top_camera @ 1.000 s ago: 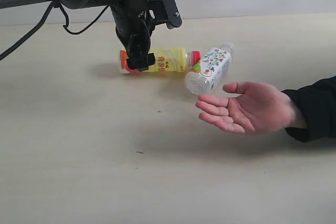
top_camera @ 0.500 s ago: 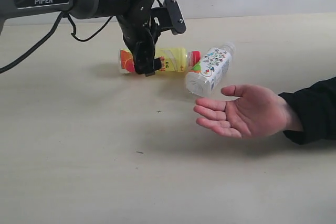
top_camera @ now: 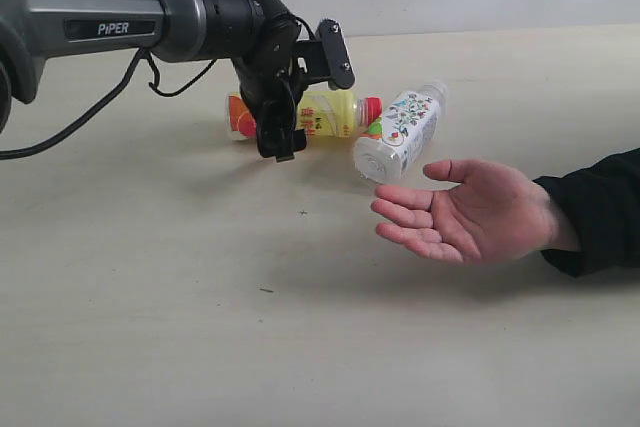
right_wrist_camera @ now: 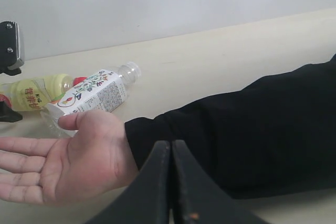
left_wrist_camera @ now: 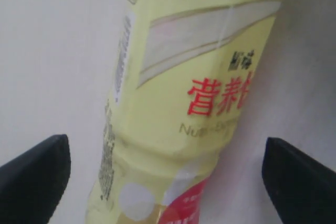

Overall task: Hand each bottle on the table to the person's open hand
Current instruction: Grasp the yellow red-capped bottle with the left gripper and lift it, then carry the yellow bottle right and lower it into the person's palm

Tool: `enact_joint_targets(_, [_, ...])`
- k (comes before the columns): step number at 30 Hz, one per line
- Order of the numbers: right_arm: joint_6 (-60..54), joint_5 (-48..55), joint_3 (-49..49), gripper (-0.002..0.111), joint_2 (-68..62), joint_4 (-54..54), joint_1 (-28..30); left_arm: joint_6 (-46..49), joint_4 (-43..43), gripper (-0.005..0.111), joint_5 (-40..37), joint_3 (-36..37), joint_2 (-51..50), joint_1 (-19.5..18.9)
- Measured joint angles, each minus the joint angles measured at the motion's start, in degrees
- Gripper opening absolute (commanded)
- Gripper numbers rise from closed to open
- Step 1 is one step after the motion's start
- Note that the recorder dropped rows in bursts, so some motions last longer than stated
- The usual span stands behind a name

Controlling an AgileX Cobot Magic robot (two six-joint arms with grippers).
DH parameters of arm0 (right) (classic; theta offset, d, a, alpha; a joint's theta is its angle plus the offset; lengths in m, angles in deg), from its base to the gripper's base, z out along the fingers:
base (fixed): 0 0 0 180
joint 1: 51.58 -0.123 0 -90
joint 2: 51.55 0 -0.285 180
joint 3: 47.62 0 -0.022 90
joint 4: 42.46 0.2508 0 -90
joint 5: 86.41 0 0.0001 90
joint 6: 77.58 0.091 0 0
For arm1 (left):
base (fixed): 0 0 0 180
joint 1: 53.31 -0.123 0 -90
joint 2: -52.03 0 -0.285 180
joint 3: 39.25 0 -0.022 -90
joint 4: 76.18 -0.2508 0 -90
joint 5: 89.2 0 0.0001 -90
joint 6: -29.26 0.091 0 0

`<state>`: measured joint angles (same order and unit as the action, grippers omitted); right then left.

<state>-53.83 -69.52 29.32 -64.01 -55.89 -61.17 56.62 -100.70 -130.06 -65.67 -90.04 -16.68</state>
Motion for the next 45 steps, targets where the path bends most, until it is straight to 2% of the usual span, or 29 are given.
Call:
enact_joint_targets(13, [0.0,0.0,0.0,0.000,0.0,0.0,0.0,-0.1,-3.9,0.094,2.3,0.0,-1.9,0.0])
enact_joint_targets(15, [0.0,0.0,0.0,0.000,0.0,0.0,0.0,-0.1,-4.0,0.090,2.4,0.0,-1.9,0.0])
enact_joint_targets(17, [0.0,0.0,0.0,0.000,0.0,0.0,0.0,-0.1,-4.1,0.079,2.6,0.0,-2.0,0.0])
enact_joint_targets(18, [0.0,0.0,0.0,0.000,0.0,0.0,0.0,-0.1,-4.1,0.059,2.6,0.0,-2.0,0.0])
enact_joint_targets(19, [0.0,0.0,0.0,0.000,0.0,0.0,0.0,-0.1,-4.1,0.050,2.5,0.0,-2.4,0.0])
enact_joint_targets(20, [0.0,0.0,0.0,0.000,0.0,0.0,0.0,-0.1,-4.2,0.027,2.2,0.0,-2.6,0.0])
enact_joint_targets(21, [0.0,0.0,0.0,0.000,0.0,0.0,0.0,-0.1,-4.4,0.018,1.6,0.0,-2.9,0.0])
enact_joint_targets(22, [0.0,0.0,0.0,0.000,0.0,0.0,0.0,-0.1,-4.3,0.000,1.1,0.0,-2.9,0.0])
enact_joint_targets(28, [0.0,0.0,0.0,0.000,0.0,0.0,0.0,-1.3,-4.2,0.000,-1.3,0.0,-2.9,0.0])
enact_joint_targets(34, [0.0,0.0,0.0,0.000,0.0,0.0,0.0,-18.6,-9.0,0.000,-6.5,0.1,-1.5,0.0])
enact_joint_targets(41, [0.0,0.0,0.0,0.000,0.0,0.0,0.0,-25.6,-10.0,0.000,-14.5,0.1,3.3,0.0])
enact_joint_targets(45, [0.0,0.0,0.0,0.000,0.0,0.0,0.0,-29.3,-10.3,0.000,-21.6,0.1,6.2,0.9])
